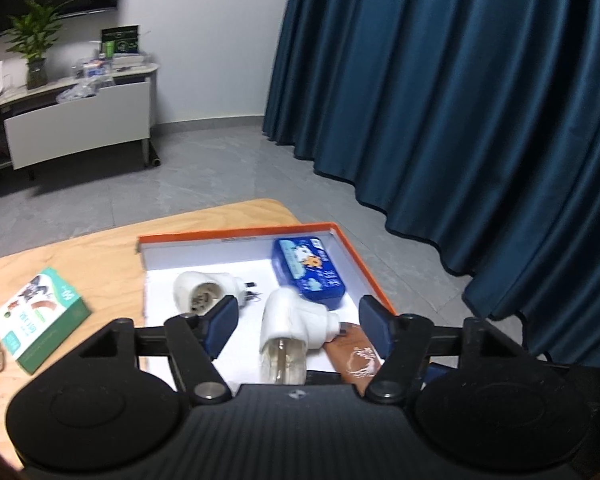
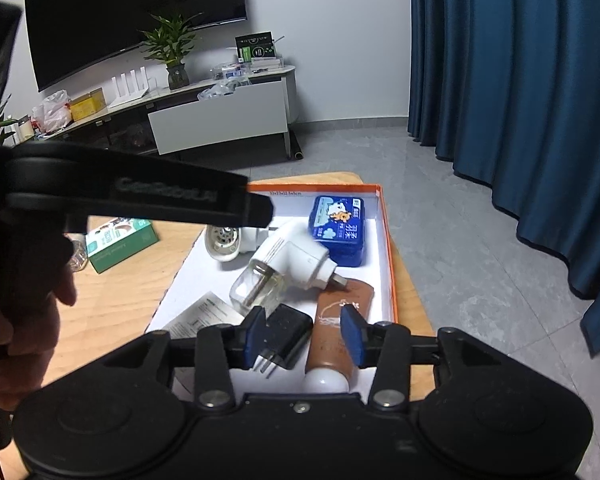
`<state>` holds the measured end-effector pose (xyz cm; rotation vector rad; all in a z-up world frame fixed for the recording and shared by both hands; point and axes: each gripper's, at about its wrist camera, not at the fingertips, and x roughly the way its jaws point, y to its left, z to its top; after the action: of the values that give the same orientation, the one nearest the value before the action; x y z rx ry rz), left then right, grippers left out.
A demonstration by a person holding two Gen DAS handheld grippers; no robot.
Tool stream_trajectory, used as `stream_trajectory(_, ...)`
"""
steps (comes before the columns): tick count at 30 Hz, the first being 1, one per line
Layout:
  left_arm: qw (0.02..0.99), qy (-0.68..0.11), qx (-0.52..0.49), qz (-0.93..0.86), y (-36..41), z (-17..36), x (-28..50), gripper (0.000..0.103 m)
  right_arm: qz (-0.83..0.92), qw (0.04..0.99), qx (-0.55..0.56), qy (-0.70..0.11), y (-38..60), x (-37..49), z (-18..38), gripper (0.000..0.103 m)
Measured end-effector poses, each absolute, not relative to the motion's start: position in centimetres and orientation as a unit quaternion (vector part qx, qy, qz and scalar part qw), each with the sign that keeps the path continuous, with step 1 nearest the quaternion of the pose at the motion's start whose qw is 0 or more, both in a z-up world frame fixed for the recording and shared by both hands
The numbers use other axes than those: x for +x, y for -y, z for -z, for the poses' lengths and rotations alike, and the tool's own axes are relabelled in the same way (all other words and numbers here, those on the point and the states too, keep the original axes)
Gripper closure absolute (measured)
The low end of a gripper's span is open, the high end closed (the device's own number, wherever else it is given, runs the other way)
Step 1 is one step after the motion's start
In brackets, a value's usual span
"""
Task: Organize rigid objects
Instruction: 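Lower the diffuser and black charger into the lid and open both tools, then move both tools to the table and grasp the white square charger with left tool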
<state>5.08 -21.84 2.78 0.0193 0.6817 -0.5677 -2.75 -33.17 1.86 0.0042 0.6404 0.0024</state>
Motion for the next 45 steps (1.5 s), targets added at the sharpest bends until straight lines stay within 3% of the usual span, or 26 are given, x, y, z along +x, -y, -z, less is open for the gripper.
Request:
stream_trajectory(8, 0.924, -0.319, 0.001, 0.210, 16.8, -3.5, 4.6, 0.025, -0.036, 0.949, -0.015, -0.313, 30.0, -1.7, -2.1, 0.043)
stream_trajectory(16, 0.942, -0.317, -0.001, 0.107, 8.9, -2.7, 4.5, 0.021, -0.086, 0.944, -0.034, -0.317, 25.6, -0.4, -1.8, 0.041)
stream_trajectory(24, 0.939, -0.344, 0.019, 0.005, -0.2, -0.4, 6.3, 0.020, -0.118, 0.937, -0.042, -0.325, 22.5, 0.9, -1.1, 0.041)
stream_trajectory(32, 0.932, -0.358, 0.043, 0.038, -2.0, 1.6, 9.6, 0.023, -0.138, 0.928, -0.068, -0.339, 19.4, 2.6, 0.2, 0.039)
stream_trajectory(34, 0.931, -0.358, 0.056, 0.050, -1.8, 2.2, 10.1, 0.027, -0.139, 0.927, -0.073, -0.340, 19.1, 3.1, 0.5, 0.037)
stream_trajectory(39, 0.925, -0.368, 0.055, 0.078, -2.3, 4.0, 10.1, 0.054, -0.143, 0.924, -0.068, -0.347, 18.4, 4.9, 0.8, 0.035)
stream_trajectory(43, 0.924, -0.368, 0.056, 0.090, -2.2, 4.6, 10.2, 0.072, -0.148, 0.924, -0.075, -0.344, 17.3, 6.2, 0.9, 0.024)
stream_trajectory(45, 0.925, -0.367, 0.046, 0.092, -2.4, 4.7, 10.2, 0.074, -0.152, 0.924, -0.071, -0.343, 16.8, 6.9, 1.0, 0.022)
